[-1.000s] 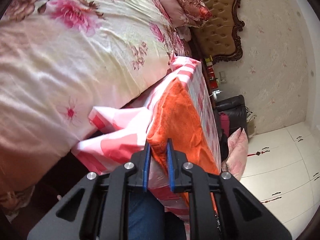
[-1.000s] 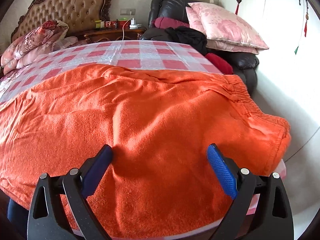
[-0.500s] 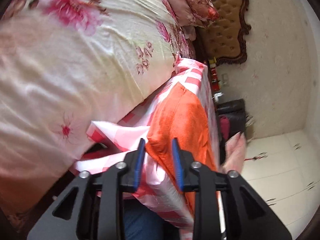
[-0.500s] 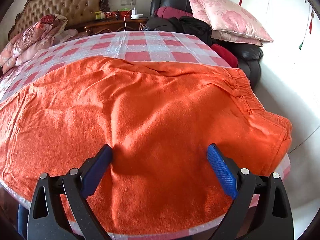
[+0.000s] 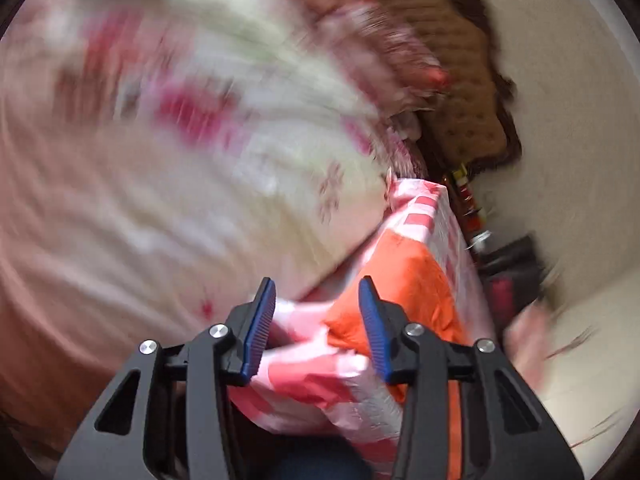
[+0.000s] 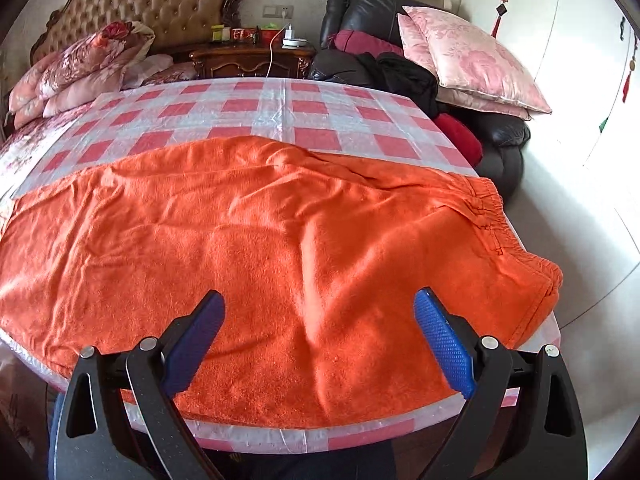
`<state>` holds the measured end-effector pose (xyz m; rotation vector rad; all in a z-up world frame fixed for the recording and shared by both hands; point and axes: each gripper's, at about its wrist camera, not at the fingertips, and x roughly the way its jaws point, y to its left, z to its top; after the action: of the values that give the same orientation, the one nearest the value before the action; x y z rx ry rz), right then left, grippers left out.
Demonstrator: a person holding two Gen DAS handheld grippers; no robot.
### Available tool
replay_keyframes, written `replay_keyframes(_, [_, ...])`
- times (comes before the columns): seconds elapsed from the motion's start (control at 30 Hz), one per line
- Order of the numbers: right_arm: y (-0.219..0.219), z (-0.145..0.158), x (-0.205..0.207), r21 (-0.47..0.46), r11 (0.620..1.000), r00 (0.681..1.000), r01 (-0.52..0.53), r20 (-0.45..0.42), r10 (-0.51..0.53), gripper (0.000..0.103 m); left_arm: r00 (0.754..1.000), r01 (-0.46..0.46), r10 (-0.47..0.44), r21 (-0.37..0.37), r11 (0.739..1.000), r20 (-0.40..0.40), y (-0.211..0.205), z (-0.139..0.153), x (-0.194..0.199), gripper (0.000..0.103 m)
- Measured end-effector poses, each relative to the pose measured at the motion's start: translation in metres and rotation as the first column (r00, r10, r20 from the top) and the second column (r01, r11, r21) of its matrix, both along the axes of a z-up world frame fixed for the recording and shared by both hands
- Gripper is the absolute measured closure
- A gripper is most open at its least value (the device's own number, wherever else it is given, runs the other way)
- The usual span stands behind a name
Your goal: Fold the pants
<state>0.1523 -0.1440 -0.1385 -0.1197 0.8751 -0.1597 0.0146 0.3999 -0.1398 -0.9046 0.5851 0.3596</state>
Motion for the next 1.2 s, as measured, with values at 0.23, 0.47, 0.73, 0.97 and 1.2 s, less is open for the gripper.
replay_keyframes(0.23, [-0.017, -0.03, -0.004, 0.043, 0.999, 0.998, 0.006, -0.055, -0.004, 0.011, 0.85, 0.487, -0.515, 0.54, 0.686, -0.111, -0.197, 0.062, 0.105, 0.045])
replay_keyframes(0.47, [-0.026, -0.033, -0.016, 0.069, 0.998, 1.0, -0.003, -0.026, 0.005, 0.011, 0.633, 0.743, -0.725, 0.477, 0.47, -0.272, -0.303, 0.038, 0.218, 0.074])
replay_keyframes(0.73, [-0.031, -0.032, -0.02, 0.081, 0.997, 0.998, -0.012, -0.063, 0.017, 0.011, 0.598, 0.793, -0.7, 0.413, 0.447, -0.39, -0.339, 0.017, 0.284, 0.084])
replay_keyframes(0.97, [-0.06, 0.002, -0.034, 0.132, 0.991, 0.999, 0.02, 0.044, -0.026, 0.012, 0.536, 0.828, -0.757, 0.405, 0.387, -0.372, -0.384, 0.018, 0.294, 0.077])
replay_keyframes(1.2, [-0.124, -0.026, -0.033, 0.132, 0.982, 0.989, 0.132, -0.083, -0.122, 0.012, 0.608, 0.783, -0.696, 0.436, 0.444, -0.383, -0.385, 0.018, 0.296, 0.07])
